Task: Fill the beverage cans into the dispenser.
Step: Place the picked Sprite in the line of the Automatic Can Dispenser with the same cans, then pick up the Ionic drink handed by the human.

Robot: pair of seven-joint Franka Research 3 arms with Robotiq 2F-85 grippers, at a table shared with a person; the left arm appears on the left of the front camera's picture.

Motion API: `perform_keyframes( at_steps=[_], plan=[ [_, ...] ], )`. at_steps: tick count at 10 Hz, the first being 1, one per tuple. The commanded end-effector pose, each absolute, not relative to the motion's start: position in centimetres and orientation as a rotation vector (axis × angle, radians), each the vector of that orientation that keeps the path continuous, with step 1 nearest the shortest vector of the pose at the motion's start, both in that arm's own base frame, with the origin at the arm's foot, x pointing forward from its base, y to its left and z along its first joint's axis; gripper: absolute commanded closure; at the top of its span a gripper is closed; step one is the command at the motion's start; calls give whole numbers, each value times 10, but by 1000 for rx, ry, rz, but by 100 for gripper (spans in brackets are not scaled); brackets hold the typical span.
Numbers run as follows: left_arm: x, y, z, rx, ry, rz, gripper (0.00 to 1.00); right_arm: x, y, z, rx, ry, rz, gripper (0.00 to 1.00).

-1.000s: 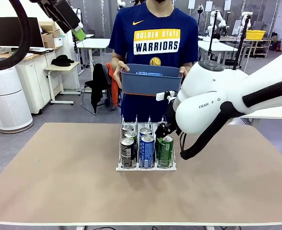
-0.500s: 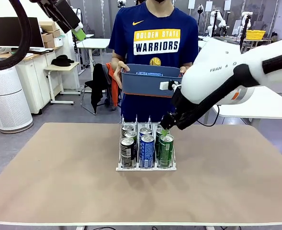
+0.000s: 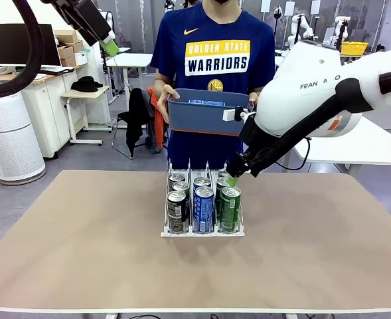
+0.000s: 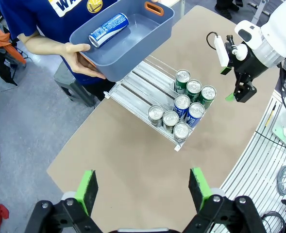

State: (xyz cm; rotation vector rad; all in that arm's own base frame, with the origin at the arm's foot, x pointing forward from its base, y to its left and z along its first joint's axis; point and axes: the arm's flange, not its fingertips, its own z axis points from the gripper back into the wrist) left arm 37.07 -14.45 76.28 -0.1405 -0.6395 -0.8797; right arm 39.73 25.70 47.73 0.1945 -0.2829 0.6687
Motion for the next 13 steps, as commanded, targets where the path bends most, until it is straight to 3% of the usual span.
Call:
perform_keyframes(
  at_steps=[1,7,10,13],
  plan=[
    [370,-144,762,-144,-633,-875,0,400,259,475,199,-294,652,0],
    [370,-144,762,-144,-633,-875,0,398,257,475,194,-279,667,0],
    [370,-144,762,-144,-633,-875,0,401,215,570,196,-245,874,0],
    [370,-144,762,-144,-633,-875,0,420,188,654,330,-284,978,0]
  ],
)
